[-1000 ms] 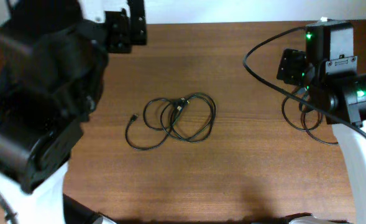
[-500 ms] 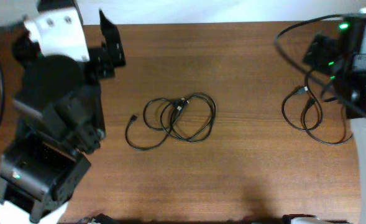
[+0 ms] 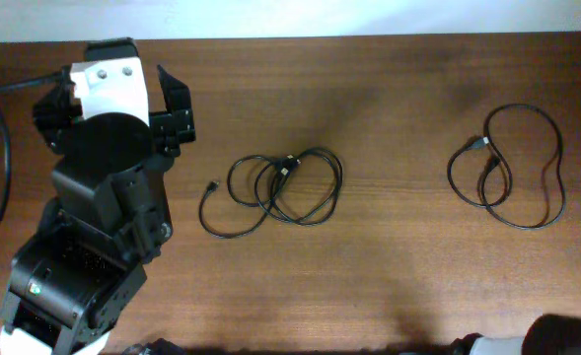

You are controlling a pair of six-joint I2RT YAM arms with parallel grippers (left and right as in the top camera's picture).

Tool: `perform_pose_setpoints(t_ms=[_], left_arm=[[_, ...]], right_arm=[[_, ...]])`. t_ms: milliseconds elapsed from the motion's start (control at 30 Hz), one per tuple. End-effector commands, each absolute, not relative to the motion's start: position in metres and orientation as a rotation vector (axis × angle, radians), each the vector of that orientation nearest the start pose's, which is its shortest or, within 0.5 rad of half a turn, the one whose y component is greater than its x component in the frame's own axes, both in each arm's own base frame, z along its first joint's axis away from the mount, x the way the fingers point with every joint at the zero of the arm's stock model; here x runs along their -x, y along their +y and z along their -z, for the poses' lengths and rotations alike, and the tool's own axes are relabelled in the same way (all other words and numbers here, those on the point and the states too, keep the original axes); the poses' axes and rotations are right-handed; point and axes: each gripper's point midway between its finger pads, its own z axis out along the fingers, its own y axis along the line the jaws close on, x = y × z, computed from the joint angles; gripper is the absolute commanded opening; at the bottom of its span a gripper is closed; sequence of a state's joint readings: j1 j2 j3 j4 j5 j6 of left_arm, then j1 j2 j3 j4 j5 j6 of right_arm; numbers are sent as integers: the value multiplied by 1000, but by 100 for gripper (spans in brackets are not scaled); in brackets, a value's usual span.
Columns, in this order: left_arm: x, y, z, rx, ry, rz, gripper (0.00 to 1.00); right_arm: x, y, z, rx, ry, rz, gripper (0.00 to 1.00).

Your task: Untangle cables

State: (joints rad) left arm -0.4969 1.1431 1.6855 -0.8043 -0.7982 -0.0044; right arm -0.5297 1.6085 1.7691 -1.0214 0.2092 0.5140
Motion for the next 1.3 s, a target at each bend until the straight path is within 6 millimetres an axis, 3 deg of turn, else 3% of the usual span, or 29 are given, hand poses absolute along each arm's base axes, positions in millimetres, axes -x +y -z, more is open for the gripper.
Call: perform_pose_setpoints(t_ms=[0, 200, 333, 500, 967, 1133, 1267], left_arm=[[-297, -17, -477, 131, 1779, -393, 99], [-296, -18, -474, 119, 1790, -392, 99], [-296, -18, -474, 121, 1792, -392, 99], [-296, -18, -473, 168, 1787, -348, 99], [-294, -17, -466, 183, 1812, -350, 99], [-295, -17, -470, 191, 1797, -341, 99], [-296, -17, -473, 200, 1784, -334, 99]], right_arm=[[-357, -242, -235, -1391, 2181, 203, 92], [-369, -239, -158, -1436, 2400, 170, 92], [-378, -236, -132, -1439, 2453, 157, 92], [-388, -237, -129, -1376, 2458, 204, 93], [-370, -226, -123, -1450, 2517, 199, 93], [-388, -236, -129, -1445, 2419, 190, 92], [-406, -257, -131, -1415, 2321, 260, 91]])
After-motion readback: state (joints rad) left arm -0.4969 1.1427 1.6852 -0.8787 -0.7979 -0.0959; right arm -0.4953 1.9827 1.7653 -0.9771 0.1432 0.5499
